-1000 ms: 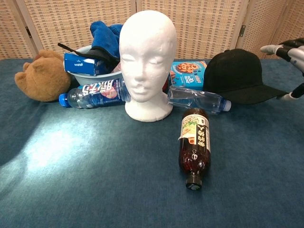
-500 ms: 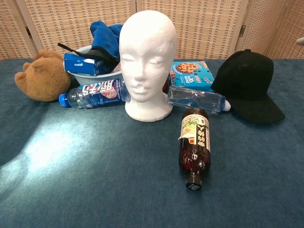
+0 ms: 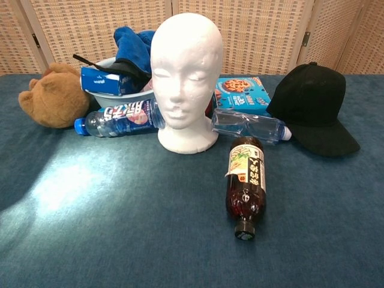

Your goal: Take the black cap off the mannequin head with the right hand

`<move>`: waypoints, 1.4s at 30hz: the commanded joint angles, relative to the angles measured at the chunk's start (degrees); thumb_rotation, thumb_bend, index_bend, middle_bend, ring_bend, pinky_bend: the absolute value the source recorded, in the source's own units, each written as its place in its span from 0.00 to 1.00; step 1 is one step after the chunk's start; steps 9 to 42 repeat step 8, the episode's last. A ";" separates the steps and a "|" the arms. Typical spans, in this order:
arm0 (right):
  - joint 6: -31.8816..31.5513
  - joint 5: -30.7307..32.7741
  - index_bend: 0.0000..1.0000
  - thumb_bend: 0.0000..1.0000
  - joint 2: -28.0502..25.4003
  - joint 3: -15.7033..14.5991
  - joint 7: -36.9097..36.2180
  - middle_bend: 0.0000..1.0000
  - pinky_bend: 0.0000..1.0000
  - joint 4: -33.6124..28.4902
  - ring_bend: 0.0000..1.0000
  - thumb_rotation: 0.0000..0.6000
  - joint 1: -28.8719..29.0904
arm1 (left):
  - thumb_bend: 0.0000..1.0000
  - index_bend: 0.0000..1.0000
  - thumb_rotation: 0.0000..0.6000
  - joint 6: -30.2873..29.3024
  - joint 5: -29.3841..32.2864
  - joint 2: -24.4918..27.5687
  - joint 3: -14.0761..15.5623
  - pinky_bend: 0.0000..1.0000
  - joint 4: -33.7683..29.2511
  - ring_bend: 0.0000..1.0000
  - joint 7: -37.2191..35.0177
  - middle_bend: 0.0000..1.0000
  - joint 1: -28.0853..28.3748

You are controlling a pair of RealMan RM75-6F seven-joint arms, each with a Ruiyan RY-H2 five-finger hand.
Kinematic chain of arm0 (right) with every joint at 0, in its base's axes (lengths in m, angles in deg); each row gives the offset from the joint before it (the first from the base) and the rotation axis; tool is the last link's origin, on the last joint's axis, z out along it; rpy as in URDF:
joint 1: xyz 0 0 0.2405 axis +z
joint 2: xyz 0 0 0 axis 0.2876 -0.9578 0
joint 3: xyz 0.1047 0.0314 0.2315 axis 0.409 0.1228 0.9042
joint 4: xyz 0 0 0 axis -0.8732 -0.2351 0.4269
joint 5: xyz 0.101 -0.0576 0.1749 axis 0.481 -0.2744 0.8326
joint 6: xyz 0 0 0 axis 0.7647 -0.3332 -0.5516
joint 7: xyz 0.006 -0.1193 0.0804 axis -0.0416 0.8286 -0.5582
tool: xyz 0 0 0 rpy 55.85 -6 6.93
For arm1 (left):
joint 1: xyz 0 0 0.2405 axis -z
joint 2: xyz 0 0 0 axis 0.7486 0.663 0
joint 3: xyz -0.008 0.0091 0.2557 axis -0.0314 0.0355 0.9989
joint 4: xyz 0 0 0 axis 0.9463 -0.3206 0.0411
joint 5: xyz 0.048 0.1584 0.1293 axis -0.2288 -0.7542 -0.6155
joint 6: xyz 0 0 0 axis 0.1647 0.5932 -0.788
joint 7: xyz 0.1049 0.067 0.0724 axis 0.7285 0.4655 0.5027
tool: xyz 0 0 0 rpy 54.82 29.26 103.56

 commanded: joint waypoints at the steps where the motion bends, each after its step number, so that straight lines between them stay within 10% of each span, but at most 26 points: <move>1: -1.30 -1.81 0.46 0.07 -2.22 -1.53 -3.13 0.39 0.42 -2.15 0.38 1.00 -2.00 | 0.28 0.07 1.00 -0.31 -0.36 -0.06 0.05 0.00 0.01 0.07 -0.07 0.00 -0.16; 42: -2.87 -3.85 0.47 0.07 -4.20 -2.46 -5.05 0.40 0.42 -3.79 0.38 1.00 -4.15 | 0.28 0.07 1.00 -0.78 -1.14 -0.31 0.12 0.00 0.25 0.07 -0.47 0.00 -0.33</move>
